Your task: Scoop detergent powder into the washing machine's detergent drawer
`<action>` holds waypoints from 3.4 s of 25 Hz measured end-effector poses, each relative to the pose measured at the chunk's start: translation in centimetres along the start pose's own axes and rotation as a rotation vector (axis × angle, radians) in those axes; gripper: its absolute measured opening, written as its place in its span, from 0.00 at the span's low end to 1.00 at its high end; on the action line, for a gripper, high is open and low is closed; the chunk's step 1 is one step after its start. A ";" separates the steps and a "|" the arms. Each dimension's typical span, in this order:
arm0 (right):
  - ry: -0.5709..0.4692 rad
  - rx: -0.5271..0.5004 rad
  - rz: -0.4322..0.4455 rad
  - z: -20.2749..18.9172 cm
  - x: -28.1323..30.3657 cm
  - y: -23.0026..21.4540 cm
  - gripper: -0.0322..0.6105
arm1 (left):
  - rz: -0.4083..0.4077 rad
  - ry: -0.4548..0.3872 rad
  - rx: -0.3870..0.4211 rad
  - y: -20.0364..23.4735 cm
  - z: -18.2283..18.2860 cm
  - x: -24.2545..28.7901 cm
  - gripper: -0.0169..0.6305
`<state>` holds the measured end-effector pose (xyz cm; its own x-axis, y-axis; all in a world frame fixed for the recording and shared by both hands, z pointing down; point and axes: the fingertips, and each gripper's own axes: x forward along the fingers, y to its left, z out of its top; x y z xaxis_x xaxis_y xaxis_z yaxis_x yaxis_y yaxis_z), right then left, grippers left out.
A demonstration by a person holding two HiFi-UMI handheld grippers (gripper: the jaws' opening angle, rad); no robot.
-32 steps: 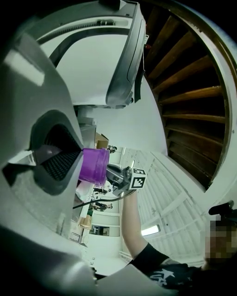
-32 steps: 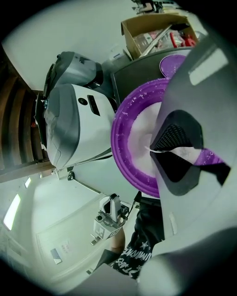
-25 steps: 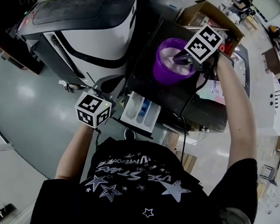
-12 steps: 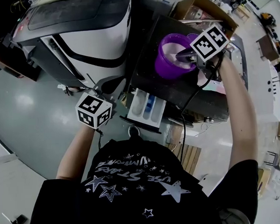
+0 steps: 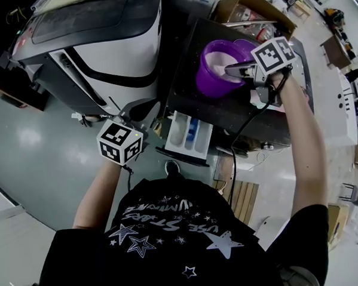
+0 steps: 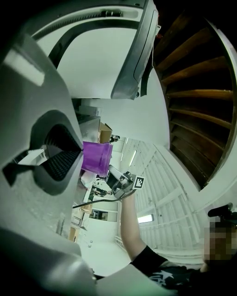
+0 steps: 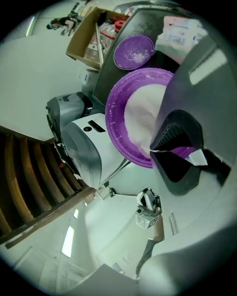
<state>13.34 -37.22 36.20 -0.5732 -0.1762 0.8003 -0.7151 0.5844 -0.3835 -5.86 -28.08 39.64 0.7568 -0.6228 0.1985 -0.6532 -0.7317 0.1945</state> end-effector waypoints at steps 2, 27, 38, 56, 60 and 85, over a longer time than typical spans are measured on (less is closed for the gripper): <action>-0.034 0.046 -0.012 0.0 -0.5 -0.4 0.11 | -0.005 0.000 -0.001 0.0 -0.1 -0.1 0.03; -0.596 0.376 0.178 -1.6 -6.0 -0.2 0.11 | -0.063 0.017 0.001 -1.1 -0.7 -0.3 0.03; -0.866 0.558 0.223 -4.4 -7.2 1.7 0.10 | -0.117 0.047 -0.021 -2.5 -2.4 -1.6 0.03; -1.019 0.578 0.394 -6.8 -5.2 8.3 0.10 | -0.139 0.098 -0.040 -2.3 -4.7 -3.5 0.03; -0.965 0.584 0.373 -8.6 -2.4 9.2 0.10 | -0.140 0.110 -0.049 -2.4 -5.4 -4.1 0.03; -0.527 -0.033 -0.240 -14.4 11.1 11.1 0.10 | -0.116 0.201 -0.089 -3.2 -10.7 -9.0 0.03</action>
<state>4.76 -21.31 47.47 -0.5246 -0.6726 0.5219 -0.8415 0.5026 -0.1981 -10.83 -17.21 47.49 0.8124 -0.4620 0.3557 -0.5689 -0.7620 0.3095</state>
